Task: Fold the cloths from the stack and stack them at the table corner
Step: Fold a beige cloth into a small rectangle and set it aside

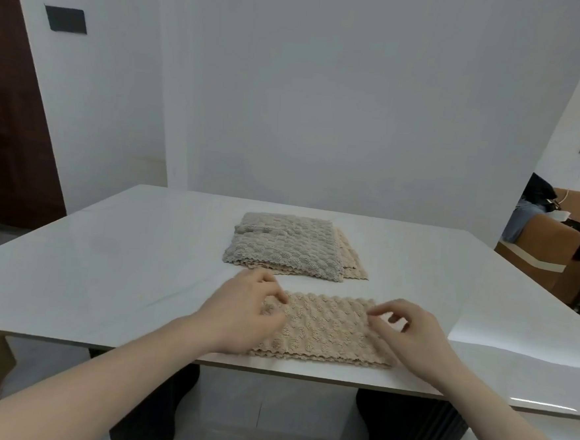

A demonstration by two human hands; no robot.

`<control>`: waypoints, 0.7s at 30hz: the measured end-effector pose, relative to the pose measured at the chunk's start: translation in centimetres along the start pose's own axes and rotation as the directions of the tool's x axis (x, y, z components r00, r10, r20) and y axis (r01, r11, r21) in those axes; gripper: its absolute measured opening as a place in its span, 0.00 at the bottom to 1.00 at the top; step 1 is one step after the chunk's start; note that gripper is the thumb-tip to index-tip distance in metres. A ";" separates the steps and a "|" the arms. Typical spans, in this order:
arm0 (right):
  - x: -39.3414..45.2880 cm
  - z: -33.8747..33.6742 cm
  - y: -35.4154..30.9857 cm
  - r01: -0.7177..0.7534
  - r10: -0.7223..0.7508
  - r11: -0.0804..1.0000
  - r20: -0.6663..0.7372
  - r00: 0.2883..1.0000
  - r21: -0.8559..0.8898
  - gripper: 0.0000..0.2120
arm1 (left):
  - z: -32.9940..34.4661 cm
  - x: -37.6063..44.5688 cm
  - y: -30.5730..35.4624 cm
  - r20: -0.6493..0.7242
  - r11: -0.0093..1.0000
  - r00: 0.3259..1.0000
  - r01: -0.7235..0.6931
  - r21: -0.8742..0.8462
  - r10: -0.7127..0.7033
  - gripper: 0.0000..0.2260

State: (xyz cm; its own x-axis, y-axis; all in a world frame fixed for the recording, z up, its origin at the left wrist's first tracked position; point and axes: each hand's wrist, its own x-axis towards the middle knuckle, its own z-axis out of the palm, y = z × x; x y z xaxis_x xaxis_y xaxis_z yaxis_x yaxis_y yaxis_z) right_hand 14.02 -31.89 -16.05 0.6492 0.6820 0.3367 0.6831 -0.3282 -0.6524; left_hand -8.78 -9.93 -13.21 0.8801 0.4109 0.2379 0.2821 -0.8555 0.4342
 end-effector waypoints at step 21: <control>2.6 2.9 2.0 -0.216 0.214 0.960 -0.031 0.976 -0.179 0.05 | 5.8 5.7 1.1 0.142 0.989 0.990 -0.034 0.142 0.014 0.29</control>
State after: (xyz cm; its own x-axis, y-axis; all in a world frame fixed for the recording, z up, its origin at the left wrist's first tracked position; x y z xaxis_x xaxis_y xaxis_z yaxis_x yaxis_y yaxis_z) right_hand 16.11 -28.88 -18.45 0.7902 0.5756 0.2102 0.5755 -0.5792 -0.5773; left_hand -1.26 -10.38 -16.44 0.9291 0.3503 0.1183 0.3033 -0.9051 0.2979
